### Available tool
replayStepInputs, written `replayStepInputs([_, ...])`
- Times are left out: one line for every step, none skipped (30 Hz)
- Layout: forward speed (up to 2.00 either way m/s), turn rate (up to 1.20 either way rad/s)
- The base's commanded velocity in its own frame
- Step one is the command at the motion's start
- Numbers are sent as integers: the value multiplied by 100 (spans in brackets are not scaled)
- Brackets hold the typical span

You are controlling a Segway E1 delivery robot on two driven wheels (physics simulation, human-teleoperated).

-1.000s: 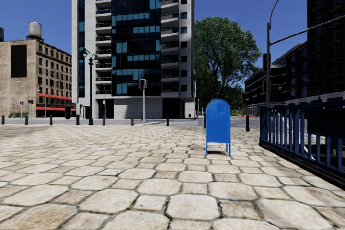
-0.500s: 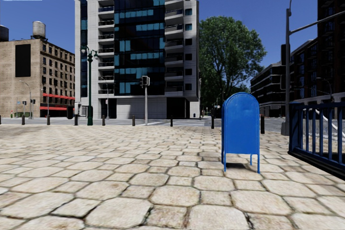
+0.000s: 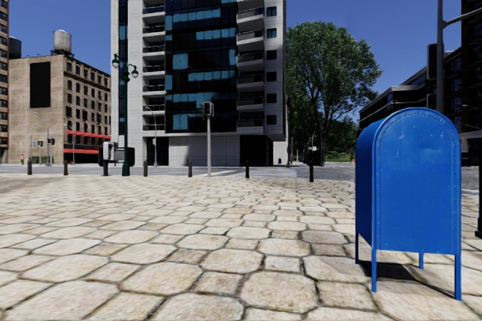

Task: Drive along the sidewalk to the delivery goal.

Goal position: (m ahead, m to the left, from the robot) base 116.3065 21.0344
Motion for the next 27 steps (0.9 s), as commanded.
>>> replayStepInputs([199,0])
replayStepInputs([199,0])
replayStepInputs([199,0])
replayStepInputs([199,0])
replayStepInputs([200,0])
replayStepInputs([200,0])
replayStepInputs([200,0])
replayStepInputs([200,0])
replayStepInputs([200,0])
replayStepInputs([200,0])
replayStepInputs([200,0])
replayStepInputs([200,0])
replayStepInputs([200,0])
replayStepInputs([200,0])
replayStepInputs([200,0])
replayStepInputs([200,0])
replayStepInputs([200,-11])
replayStepInputs([200,-15])
replayStepInputs([200,-15])
replayStepInputs([200,-16])
replayStepInputs([200,-16])
replayStepInputs([200,-16])
replayStepInputs([200,-16])
replayStepInputs([200,-16])
replayStepInputs([200,-16])
replayStepInputs([200,-16])
replayStepInputs([200,-16])
